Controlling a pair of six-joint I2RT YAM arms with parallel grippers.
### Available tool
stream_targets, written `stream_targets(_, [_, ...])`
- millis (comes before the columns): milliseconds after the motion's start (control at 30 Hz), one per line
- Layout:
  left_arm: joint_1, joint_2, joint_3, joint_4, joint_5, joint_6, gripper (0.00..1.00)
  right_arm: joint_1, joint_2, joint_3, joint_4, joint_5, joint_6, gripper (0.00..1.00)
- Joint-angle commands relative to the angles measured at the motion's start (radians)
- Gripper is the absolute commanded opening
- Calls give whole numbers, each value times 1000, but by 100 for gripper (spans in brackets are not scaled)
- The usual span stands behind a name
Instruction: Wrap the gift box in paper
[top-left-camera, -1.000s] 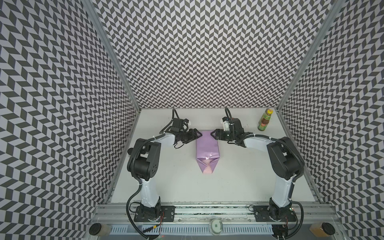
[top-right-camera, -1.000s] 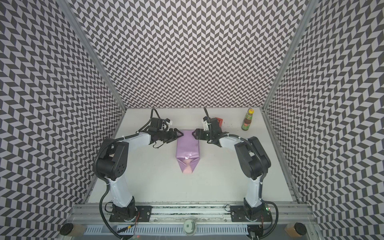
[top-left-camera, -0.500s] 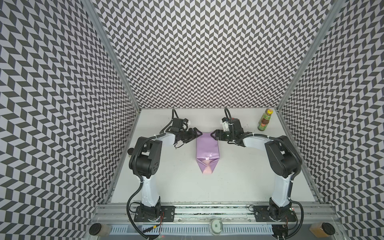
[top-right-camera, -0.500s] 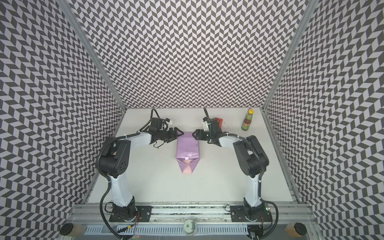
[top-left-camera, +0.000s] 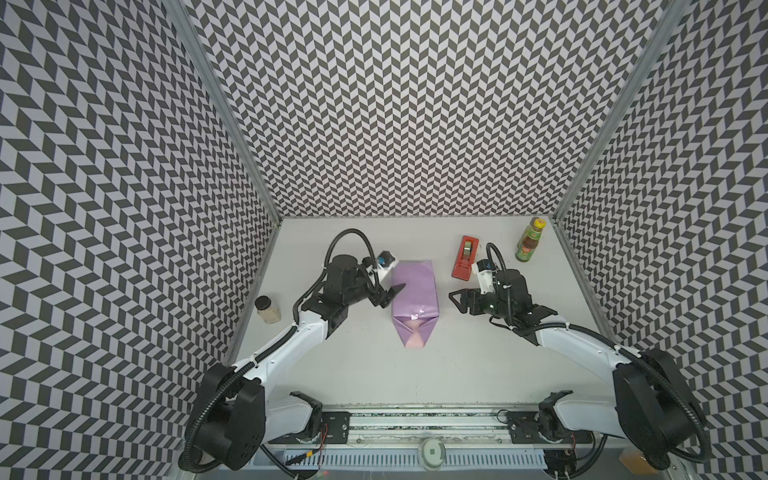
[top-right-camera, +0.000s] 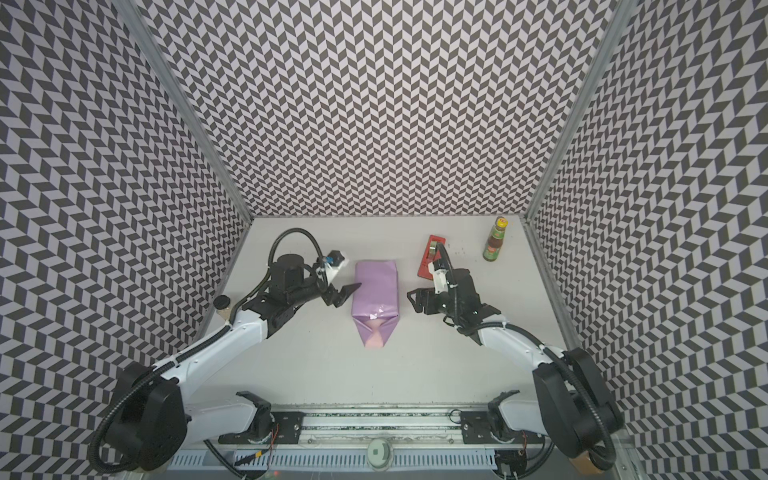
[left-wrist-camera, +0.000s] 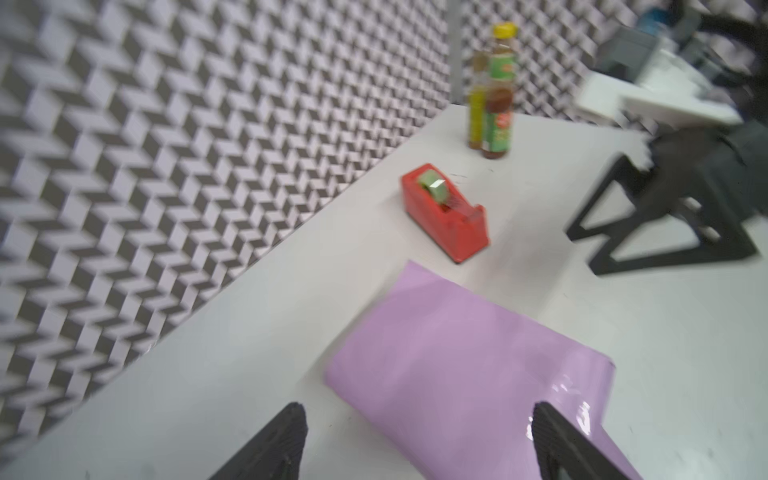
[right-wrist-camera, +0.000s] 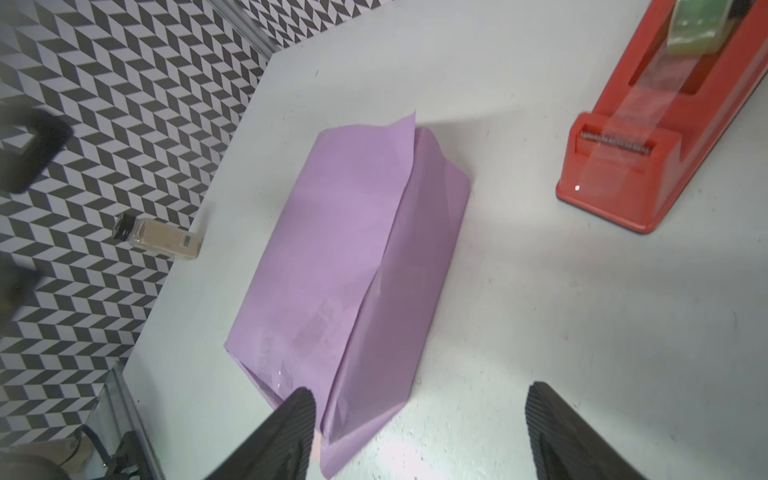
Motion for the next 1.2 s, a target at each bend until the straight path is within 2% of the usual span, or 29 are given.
stream_targets(0, [-56, -26, -67, -62, -47, 673, 97, 4, -36, -14, 56, -40, 4, 80])
stream_targets(67, [-91, -1, -84, -45, -86, 788, 100, 5, -20, -26, 84, -76, 13, 80])
stream_targets(233, [-134, 125, 11, -171, -82, 878, 100, 8, -3, -26, 95, -79, 7, 79])
stream_targets(300, [-137, 150, 7, -163, -84, 896, 100, 8, -5, -27, 95, -78, 4, 79])
stream_targets(567, [-130, 165, -7, -190, -14, 908, 100, 8, 26, -18, 92, -74, -9, 79])
stream_targets(700, [-136, 206, -70, -65, -96, 937, 100, 8, 60, -12, 102, -94, -11, 79])
stream_targets(800, [-138, 241, -84, 28, -116, 953, 100, 10, 76, -13, 110, -107, -10, 79])
stream_targets(1167, [-143, 326, -73, 100, -139, 919, 91, 10, 72, -32, 113, -102, -14, 78])
